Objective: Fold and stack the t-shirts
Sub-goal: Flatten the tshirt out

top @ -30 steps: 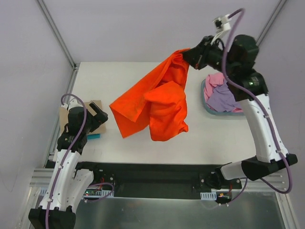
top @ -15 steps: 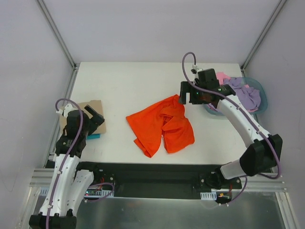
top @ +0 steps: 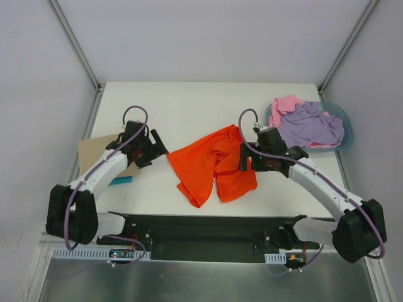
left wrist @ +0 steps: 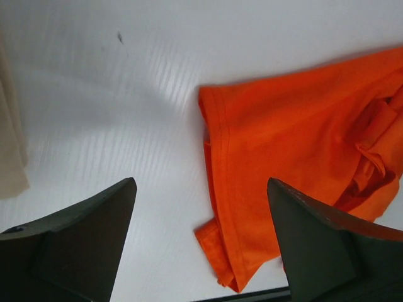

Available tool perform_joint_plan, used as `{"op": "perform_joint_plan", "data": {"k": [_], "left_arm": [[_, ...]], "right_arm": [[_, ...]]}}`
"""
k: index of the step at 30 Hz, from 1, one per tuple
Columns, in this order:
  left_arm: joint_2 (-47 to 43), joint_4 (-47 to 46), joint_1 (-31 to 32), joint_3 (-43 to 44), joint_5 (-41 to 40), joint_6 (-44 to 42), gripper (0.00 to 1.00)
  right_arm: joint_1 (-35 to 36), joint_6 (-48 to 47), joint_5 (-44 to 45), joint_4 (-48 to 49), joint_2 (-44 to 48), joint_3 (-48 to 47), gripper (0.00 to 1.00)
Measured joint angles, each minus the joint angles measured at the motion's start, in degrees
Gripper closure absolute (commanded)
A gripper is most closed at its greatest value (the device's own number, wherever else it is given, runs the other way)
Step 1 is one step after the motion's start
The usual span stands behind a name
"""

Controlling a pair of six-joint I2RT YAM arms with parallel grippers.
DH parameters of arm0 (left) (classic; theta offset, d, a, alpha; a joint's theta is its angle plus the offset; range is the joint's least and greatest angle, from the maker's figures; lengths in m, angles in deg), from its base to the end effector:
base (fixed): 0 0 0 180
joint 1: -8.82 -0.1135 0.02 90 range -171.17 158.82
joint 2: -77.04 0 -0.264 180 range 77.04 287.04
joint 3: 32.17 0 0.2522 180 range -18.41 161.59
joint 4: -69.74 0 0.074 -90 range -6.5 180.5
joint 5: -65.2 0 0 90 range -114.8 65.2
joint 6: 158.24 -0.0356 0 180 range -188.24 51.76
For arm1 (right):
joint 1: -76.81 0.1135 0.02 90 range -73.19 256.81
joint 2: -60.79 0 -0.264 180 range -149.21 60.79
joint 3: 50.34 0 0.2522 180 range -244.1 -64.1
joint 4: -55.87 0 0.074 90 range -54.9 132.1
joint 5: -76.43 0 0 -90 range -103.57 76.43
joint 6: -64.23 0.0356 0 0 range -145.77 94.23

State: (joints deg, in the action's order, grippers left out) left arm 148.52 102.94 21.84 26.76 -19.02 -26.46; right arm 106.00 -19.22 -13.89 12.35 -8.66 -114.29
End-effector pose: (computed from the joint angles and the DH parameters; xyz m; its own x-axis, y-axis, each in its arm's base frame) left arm 0.2512 -0.0618 0.2307 -0.7154 -0.5150 -0.4723 -0.2468 0.8186 -0.5187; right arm 0.2184 0.1222 0.2538 -0.7108 -0.2664 -0.6510 -0.4125 0.9075 0.0790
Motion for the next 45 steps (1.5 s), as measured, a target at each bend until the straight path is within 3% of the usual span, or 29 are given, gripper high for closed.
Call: {"op": "perform_joint_plan", "data": {"k": [6, 8, 10, 11, 13, 14, 18, 23, 30, 36, 39, 41, 44, 45], "left_arm": [[13.70, -4.79, 0.13, 3.26, 0.76, 1.22, 0.22], [16.44, -5.77, 0.59, 3.26, 1.70, 1.57, 0.29], [18.73, -7.08, 1.46, 3.30, 2.93, 2.21, 0.46], [19.43, -7.72, 1.79, 3.74, 4.00, 2.34, 0.65], [20.85, -9.25, 2.64, 4.33, 4.85, 2.80, 0.83], [22.01, -10.29, 3.15, 4.50, 5.81, 2.58, 1.00], [23.96, -11.93, 3.89, 4.50, 7.30, 2.60, 1.00], [22.67, -12.50, 3.93, 4.11, 6.71, 2.25, 1.00], [10.03, -13.05, 3.91, -0.87, 2.82, 1.68, 1.00], [8.31, -13.22, 3.91, -2.62, 2.71, 1.68, 1.00], [8.24, -13.14, 3.91, -3.67, 2.69, 1.68, 1.00], [8.07, -13.03, 3.91, -4.17, 2.64, 1.68, 1.00], [7.48, -13.00, 3.91, -4.52, 2.56, 1.66, 1.00], [7.17, -12.98, 3.91, -4.59, 2.51, 1.66, 1.00]], "right_arm": [[0.00, 1.84, 0.96, 1.51, 4.87, 2.51, 0.03], [0.00, 2.43, 0.68, 2.43, 4.87, 3.45, 0.03], [0.00, 2.89, 0.20, 2.51, 5.03, 4.74, 0.03], [0.02, 3.19, -0.02, 2.47, 5.18, 5.49, 0.03], [0.15, 3.56, -0.59, 2.51, 5.97, 6.97, 0.03], [0.37, 3.72, -0.94, 2.47, 6.47, 7.56, 0.03], [4.50, 3.43, -1.64, 2.71, 7.32, 8.39, 0.03], [17.42, 3.13, 0.68, 2.82, 5.35, 6.97, 0.01], [26.45, 8.17, 7.80, 4.46, -5.05, 3.45, 0.15], [29.83, 10.56, 9.18, 5.90, -14.88, 0.42, 0.34], [29.88, 11.50, 10.58, 6.14, -17.90, 0.00, 0.54], [29.88, 12.22, 12.11, 5.62, -19.15, 0.00, 0.56], [29.83, 13.16, 15.26, 4.63, -19.67, 0.00, 0.76], [29.73, 13.40, 16.17, 4.37, -19.67, 0.00, 0.93]]}}
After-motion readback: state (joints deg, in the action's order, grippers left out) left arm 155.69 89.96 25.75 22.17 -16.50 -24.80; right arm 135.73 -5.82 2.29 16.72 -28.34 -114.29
